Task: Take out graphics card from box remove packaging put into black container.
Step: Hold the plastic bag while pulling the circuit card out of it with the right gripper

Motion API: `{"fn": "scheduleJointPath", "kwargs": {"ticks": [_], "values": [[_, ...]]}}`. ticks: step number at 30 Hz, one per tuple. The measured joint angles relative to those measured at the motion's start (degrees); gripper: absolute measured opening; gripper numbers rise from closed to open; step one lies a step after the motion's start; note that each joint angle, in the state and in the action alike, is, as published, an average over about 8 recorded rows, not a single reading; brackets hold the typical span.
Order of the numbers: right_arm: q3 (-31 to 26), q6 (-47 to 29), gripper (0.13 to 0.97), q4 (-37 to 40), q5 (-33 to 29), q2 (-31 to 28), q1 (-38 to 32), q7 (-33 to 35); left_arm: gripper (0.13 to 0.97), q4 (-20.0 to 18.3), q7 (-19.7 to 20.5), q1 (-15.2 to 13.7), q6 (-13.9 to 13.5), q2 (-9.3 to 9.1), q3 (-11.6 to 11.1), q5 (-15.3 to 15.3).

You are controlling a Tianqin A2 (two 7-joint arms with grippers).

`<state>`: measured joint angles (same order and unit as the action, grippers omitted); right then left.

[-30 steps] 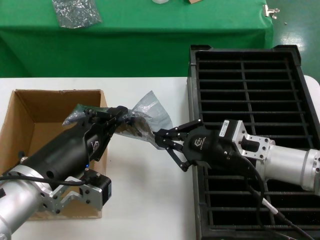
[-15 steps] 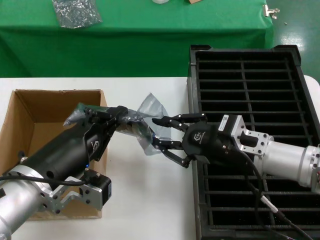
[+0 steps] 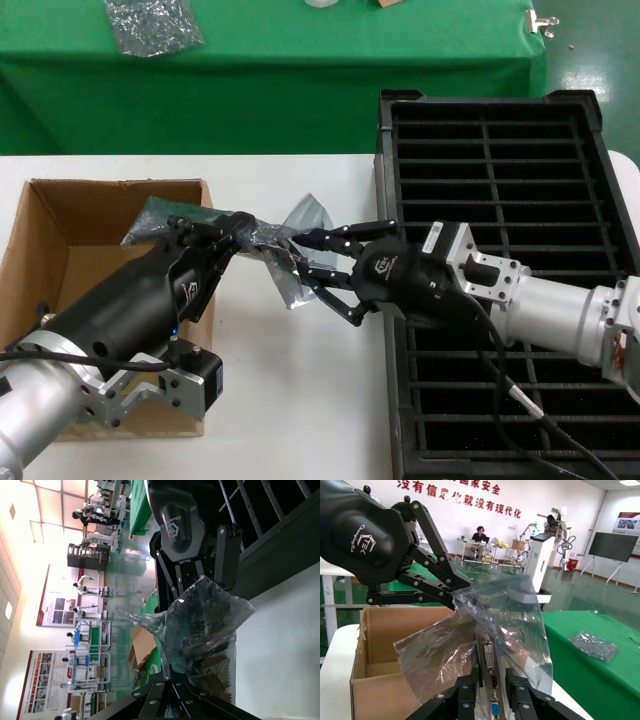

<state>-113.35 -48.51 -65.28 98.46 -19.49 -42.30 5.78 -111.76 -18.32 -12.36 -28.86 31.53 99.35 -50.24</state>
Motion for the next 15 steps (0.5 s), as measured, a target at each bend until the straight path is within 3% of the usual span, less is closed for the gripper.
{"fn": "scheduleJointPath", "kwargs": {"ticks": [15], "values": [[0.6,0.9,0.193,0.1,0.3,0.7,0.4,0.5,0.139,0.0,0.0,0.0,0.0,0.00,0.0,0.0]]}}
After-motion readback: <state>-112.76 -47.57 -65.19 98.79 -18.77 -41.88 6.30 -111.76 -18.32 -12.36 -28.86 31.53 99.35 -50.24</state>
